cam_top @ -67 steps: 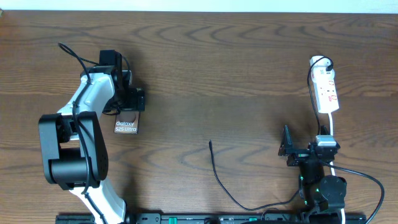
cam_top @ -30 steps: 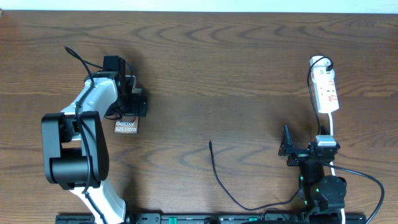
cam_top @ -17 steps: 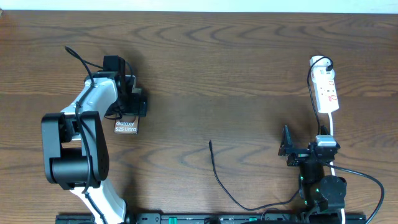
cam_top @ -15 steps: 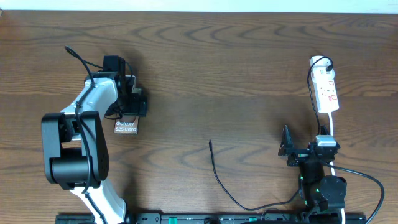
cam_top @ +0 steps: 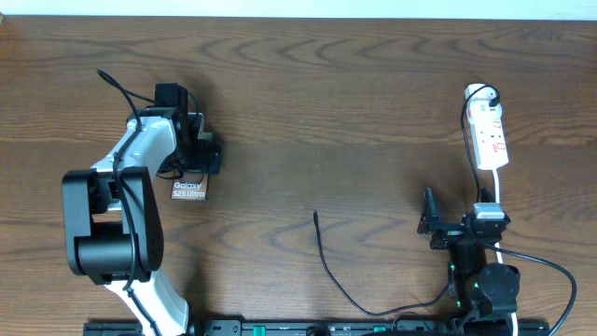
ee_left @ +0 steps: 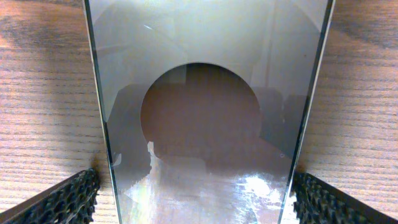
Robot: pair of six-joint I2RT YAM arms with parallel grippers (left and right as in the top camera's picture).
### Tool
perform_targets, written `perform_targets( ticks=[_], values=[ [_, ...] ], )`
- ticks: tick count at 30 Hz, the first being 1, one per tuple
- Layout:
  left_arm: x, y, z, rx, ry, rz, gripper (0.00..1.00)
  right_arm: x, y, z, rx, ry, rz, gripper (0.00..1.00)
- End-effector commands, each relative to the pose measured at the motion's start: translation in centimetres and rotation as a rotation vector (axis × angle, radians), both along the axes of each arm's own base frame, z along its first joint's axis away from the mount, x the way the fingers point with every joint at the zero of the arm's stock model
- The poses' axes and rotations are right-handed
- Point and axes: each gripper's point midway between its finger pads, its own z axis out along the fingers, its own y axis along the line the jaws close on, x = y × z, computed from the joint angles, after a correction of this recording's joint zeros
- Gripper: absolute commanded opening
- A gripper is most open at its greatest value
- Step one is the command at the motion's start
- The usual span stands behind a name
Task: Plug charger to phone and switch on socket
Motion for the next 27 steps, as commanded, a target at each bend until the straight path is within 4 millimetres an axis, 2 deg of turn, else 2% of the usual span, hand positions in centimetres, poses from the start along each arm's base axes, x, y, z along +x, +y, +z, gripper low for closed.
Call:
perform_targets(
  ticks=[1,14,27],
  values=[
    [-0.5,0.1,-0.7,0.010,0.026,-0.016,0.98,0.0,-0.1,-0.1,0.013,0.004,-0.004,0.99],
    [-1.7,0.0,-1.7,0.008,0.052,-0.017,0.98,0.0,-0.1,-0.1,0.013,0.004,-0.004,0.99],
    [-1.8,0.0,-2.1,0.008,0.046,-0.017,0.98,0.0,-0.1,-0.1,0.013,0.004,-0.004,0.99]
  ],
)
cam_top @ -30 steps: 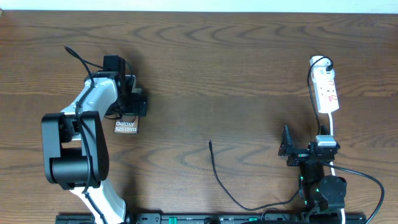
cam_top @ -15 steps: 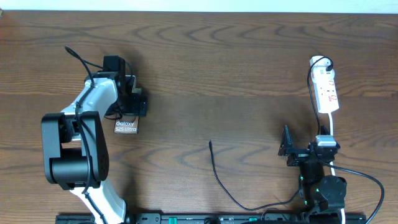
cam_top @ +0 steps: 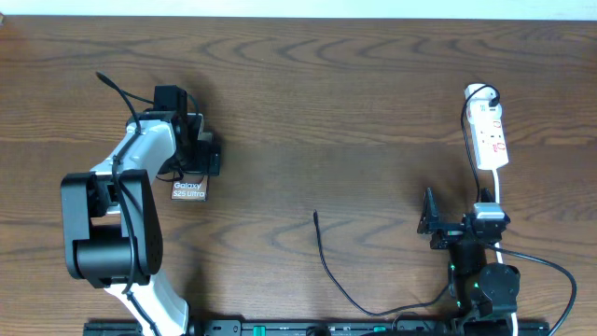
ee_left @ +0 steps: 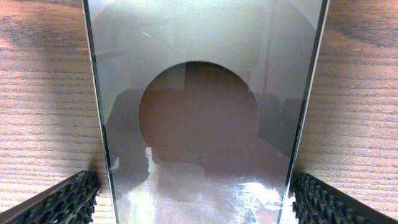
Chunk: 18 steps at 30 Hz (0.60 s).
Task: Plug charger to phone and switch on socket
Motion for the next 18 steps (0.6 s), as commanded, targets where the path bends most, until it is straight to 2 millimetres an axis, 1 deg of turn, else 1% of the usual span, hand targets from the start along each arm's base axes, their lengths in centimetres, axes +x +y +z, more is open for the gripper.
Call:
perform_targets(
  ticks=[1,18],
  values=[
    [-1.74,0.15,-1.85,0.016,0.066,-0.014,0.98,0.00,-0.10,-0.13,0.013,0.004,-0.004,0.99],
    [-1.26,0.16,-1.82,0.016,0.046,-0.013,0.98,0.00,-0.10,-0.13,0.013,0.004,-0.004,0.99]
  ],
)
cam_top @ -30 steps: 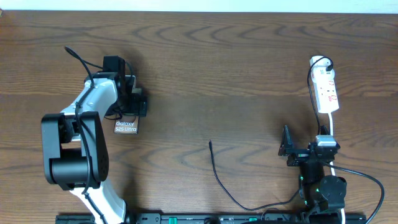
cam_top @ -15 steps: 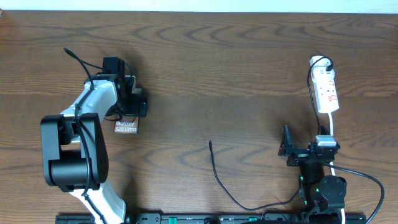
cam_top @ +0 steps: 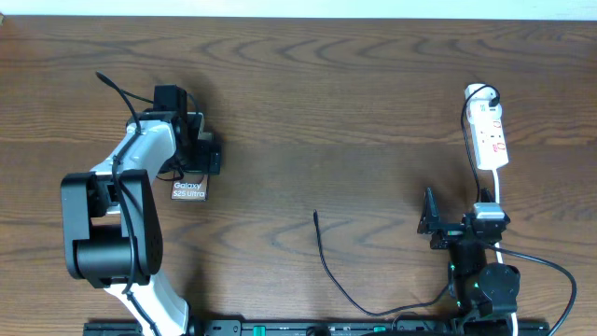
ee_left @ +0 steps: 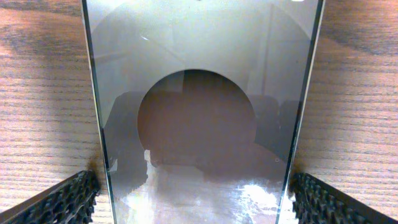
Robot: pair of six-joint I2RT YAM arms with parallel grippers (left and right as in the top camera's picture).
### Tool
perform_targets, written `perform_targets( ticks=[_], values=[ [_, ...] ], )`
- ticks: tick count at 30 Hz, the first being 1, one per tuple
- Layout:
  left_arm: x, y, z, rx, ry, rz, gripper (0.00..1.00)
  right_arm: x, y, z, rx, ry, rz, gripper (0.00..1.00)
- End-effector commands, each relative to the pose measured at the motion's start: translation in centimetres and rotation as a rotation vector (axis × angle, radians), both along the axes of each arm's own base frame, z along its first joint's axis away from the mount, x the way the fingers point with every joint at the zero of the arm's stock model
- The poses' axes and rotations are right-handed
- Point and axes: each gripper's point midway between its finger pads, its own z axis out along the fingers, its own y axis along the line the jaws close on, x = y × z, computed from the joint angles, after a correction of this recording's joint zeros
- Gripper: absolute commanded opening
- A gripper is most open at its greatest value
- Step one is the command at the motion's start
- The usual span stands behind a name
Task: Plug charger to phone and switch on socket
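The phone [cam_top: 188,189], labelled Galaxy S25 Ultra, lies on the table at the left. Its glossy screen [ee_left: 199,74] fills the left wrist view. My left gripper [ee_left: 198,202] straddles it, shut on it, with one ribbed pad [ee_left: 62,202] at each long edge. The black charger cable [cam_top: 326,266] lies loose in the middle, its plug tip [cam_top: 315,215] pointing away from the front edge. The white socket strip [cam_top: 489,135] lies at the far right. My right gripper [cam_top: 431,222] rests open below the strip, holding nothing.
A white lead [cam_top: 499,191] runs from the strip down past the right arm's base [cam_top: 485,280]. A black cable [cam_top: 117,86] trails from the left wrist. Bare wood table [cam_top: 308,112] lies between phone and strip.
In the left wrist view the dark round reflection on the phone's screen sits slightly lower. Both arms, the cable and the strip are where they were.
At every earlier moment my left gripper had its pads on the phone's two long edges at the left of the table, and my right gripper rested open by the strip. Only the reflections on the screen have shifted slightly.
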Motion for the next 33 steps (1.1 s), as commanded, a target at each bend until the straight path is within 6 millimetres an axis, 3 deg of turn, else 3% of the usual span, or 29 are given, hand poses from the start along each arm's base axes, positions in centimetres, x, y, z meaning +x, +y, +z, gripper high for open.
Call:
perform_targets(
  ticks=[1,33],
  values=[
    [-1.54,0.26,-1.80,0.022,0.059,-0.012,0.98,0.00,-0.09,-0.13,0.013,0.004,-0.004,0.99],
    [-1.55,0.26,-1.80,0.022,0.059,-0.012,0.98,0.00,-0.10,-0.13,0.013,0.004,-0.004,0.99]
  ],
)
